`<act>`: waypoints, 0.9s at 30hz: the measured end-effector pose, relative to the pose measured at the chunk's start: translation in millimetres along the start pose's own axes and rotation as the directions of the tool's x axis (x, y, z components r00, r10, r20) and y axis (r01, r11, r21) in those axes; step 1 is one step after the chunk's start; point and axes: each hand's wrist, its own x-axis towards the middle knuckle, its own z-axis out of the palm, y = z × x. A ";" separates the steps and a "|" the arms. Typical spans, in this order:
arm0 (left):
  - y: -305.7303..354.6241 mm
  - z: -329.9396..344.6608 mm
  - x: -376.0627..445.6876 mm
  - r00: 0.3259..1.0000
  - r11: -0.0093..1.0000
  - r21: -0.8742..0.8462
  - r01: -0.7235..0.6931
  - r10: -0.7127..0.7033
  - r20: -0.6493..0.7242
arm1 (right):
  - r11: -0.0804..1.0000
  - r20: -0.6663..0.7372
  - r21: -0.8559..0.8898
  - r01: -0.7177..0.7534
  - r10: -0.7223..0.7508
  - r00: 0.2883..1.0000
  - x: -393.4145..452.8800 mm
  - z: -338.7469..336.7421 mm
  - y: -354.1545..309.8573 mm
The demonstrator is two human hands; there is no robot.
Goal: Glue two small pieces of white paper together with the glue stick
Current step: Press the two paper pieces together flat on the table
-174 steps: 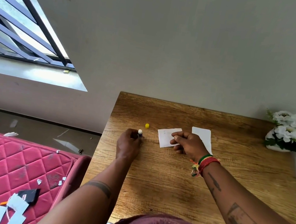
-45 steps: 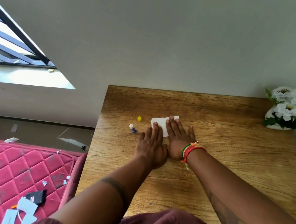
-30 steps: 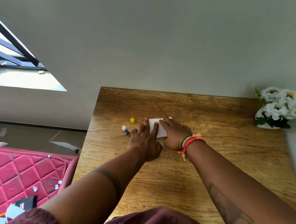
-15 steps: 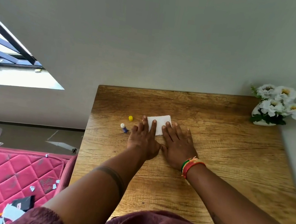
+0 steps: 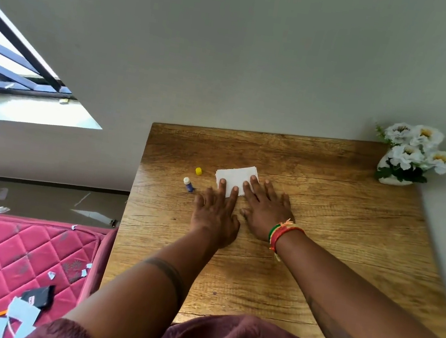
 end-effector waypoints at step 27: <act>-8.2 -22.9 24.5 0.994 0.998 -0.062 0.021 -0.027 -0.109 | 0.994 -0.029 -0.093 -0.063 0.061 0.998 12.9 -37.9 -18.6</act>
